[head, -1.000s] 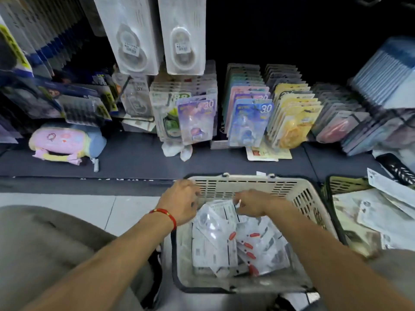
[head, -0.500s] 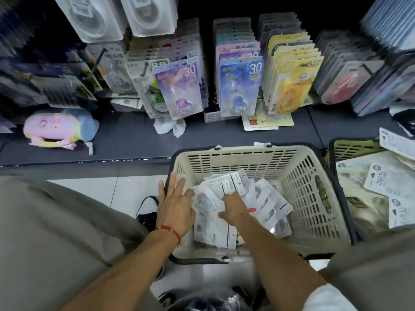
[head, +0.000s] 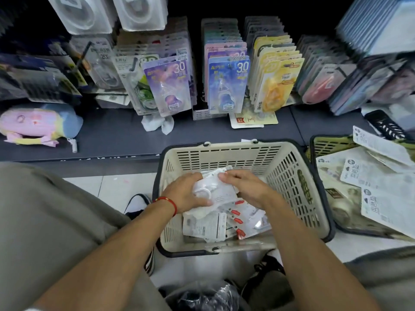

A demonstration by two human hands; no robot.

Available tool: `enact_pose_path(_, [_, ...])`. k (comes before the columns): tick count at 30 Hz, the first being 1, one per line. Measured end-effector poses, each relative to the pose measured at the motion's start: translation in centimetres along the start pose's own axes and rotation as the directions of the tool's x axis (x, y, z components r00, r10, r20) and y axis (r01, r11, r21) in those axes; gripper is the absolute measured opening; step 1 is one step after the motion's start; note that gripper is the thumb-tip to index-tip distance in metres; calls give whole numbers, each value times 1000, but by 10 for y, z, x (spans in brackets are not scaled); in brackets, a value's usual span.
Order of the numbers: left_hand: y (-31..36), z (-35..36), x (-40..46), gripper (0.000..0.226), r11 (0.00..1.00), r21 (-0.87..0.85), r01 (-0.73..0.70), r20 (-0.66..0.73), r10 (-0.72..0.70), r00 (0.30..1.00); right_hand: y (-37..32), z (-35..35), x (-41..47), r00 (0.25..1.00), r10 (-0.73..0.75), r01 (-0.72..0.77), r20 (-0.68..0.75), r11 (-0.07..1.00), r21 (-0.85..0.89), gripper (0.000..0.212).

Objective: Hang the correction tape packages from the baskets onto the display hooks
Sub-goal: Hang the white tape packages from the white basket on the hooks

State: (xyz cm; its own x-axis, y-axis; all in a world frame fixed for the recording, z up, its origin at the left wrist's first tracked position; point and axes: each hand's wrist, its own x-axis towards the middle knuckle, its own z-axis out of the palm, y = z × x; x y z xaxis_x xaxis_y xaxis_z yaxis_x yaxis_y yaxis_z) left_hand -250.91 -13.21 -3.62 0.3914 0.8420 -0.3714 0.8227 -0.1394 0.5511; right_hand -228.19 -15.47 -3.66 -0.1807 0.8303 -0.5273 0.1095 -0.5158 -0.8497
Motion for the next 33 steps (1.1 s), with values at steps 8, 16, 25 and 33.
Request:
enact_pose_path(8, [2, -6, -14, 42, 919, -360, 162, -273, -269, 924, -2, -9, -13, 925, 160, -118, -344, 983, 140, 24])
enact_pose_path(16, [15, 13, -25, 47, 909, -413, -59, -130, 6, 991, -20, 11, -7, 981, 143, -83, -132, 920, 382, 30])
enact_pose_path(25, [3, 21, -26, 67, 721, -680, 135, -63, -241, 969, 9, 20, 9, 975, 219, -184, -30, 880, 438, 49])
enact_pose_path(33, [-5, 20, -27, 62, 664, -708, 243, 5, -339, 941, 87, 59, 23, 968, 179, -233, -176, 382, -894, 43])
